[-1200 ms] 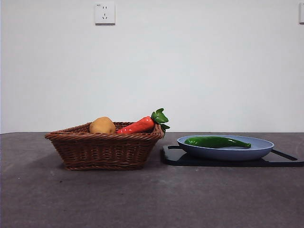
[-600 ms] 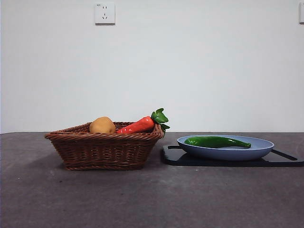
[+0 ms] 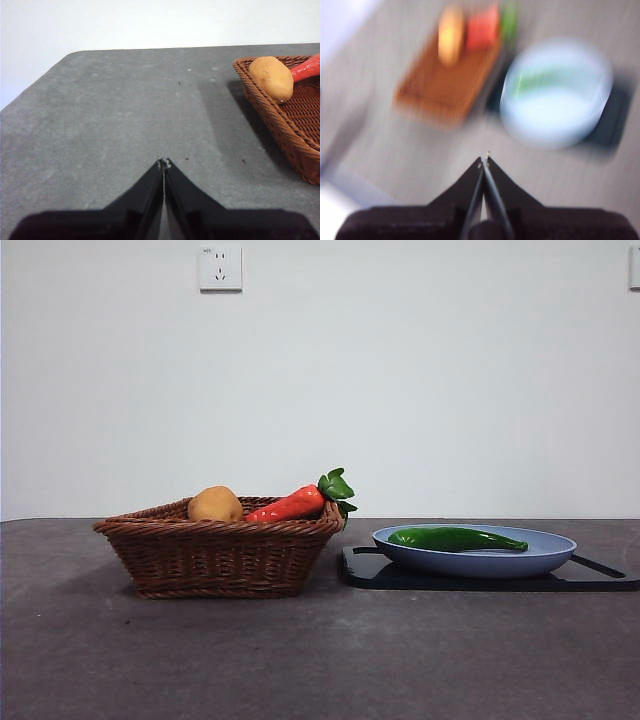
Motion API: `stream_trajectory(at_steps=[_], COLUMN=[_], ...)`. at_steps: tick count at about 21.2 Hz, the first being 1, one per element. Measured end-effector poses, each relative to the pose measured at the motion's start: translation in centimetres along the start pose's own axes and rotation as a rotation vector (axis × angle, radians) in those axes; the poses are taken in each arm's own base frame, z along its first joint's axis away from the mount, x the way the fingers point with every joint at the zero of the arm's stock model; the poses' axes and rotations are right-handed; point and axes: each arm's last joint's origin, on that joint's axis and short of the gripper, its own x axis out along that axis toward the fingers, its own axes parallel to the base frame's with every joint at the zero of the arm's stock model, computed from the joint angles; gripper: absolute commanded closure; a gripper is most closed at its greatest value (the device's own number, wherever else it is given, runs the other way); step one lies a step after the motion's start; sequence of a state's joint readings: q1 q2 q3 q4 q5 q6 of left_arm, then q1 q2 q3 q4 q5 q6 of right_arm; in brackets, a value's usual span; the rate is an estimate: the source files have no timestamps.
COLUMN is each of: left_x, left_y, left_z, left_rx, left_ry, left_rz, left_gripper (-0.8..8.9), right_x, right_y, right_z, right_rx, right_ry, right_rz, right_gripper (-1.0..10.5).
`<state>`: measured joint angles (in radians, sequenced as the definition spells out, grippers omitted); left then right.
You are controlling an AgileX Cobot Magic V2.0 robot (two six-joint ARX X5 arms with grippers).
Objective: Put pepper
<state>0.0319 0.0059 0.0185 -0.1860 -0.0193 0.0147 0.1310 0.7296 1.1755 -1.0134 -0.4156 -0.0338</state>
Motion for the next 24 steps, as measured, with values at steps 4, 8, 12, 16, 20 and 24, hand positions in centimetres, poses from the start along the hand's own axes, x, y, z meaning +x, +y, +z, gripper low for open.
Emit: stream_trajectory(at_steps=[4, 8, 12, 16, 20, 24], left_x=[0.0, 0.0, 0.0, 0.0, 0.0, 0.0], left_y=[0.0, 0.0, 0.0, 0.0, 0.0, 0.0], left_z=[0.0, 0.0, 0.0, 0.0, 0.0, 0.0], left_rx=[0.000, 0.000, 0.000, 0.000, 0.000, 0.000], left_ry=[0.000, 0.000, 0.000, 0.000, 0.000, 0.000], left_rz=[0.000, 0.000, 0.000, 0.000, 0.000, 0.000], left_gripper=[8.05, 8.05, 8.05, 8.05, 8.05, 8.05], right_x=[0.6, 4.5, 6.3, 8.1, 9.6, 10.5], right_y=[-0.6, -2.7, -3.7, -4.6, -5.2, -5.5], right_z=[-3.6, -9.5, -12.7, -15.4, -17.9, -19.3], right_rx=[-0.054, -0.047, -0.029, -0.002, 0.016, 0.034], right_ry=[-0.278, -0.411, -0.503, -0.523, -0.488, -0.476], right_rz=[-0.064, -0.230, -0.304, -0.345, -0.345, -0.342], right_gripper=[9.4, 9.4, 9.4, 9.4, 9.4, 9.4])
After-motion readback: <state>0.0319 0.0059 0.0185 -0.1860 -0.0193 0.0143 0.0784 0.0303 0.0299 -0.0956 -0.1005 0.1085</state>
